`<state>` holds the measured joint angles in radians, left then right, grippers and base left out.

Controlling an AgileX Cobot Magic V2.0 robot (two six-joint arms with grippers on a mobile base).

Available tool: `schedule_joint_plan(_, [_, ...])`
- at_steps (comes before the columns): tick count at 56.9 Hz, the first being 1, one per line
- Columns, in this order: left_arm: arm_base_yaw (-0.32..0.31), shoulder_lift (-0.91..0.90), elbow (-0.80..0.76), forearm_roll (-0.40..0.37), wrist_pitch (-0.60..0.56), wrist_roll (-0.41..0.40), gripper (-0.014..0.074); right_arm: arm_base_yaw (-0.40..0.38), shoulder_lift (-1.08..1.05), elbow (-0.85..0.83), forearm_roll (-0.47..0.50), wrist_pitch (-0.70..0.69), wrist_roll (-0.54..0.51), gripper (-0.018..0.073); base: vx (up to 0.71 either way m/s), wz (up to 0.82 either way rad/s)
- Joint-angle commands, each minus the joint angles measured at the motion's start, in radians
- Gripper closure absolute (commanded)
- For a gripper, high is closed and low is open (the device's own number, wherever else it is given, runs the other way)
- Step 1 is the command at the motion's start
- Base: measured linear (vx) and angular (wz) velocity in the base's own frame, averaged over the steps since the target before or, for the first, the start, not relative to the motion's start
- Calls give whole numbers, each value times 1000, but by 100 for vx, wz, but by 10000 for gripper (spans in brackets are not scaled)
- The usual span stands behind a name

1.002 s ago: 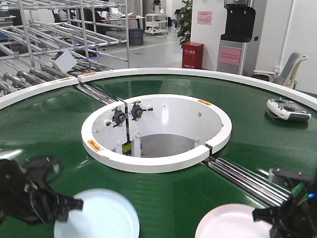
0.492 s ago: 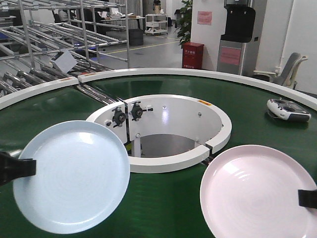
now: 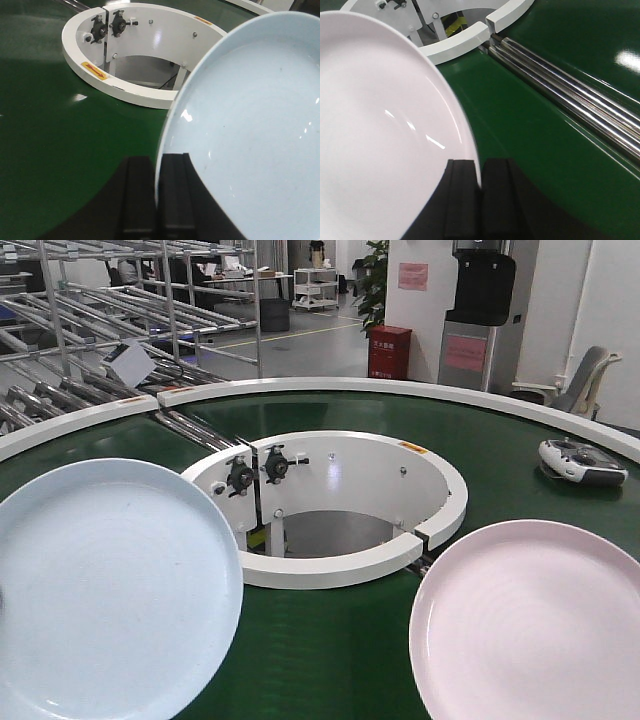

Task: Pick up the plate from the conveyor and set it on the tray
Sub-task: 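Lift both plates off the belt with both grippers, then drive the base to the steel table holding both plates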

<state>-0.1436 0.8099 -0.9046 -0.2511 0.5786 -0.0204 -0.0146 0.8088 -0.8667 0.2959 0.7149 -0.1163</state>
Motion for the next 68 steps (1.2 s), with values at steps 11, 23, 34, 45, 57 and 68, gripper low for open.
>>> schedule_joint_plan(11, [-5,-9,-29,-22,-22,-9,603,-5,-5,-30,32,-61,-3,568,0,0])
schedule_joint_plan(23, [-5,-9,-29,-22,-22,-9,602,-5,-5,-30,32,-61,-3,568,0,0])
schedule_joint_plan(34, [-5,-9,-29,-22,-21,-9,602,-5,-5,-30,29,-61,-3,568,0,0])
schedule_joint_plan(45, [-5,-9,-29,-22,-21,-9,602,-5,-5,-30,29,-61,-3,568,0,0])
schedule_joint_plan(57, [-5,-9,-29,-22,-21,-9,602,-5,-5,-30,29,-61,-3,568,-1,0])
schedule_joint_plan(68, [-5,-9,-29,-22,-21,-9,602,-5,1,-30,29,-63,-3,568,-8,-6])
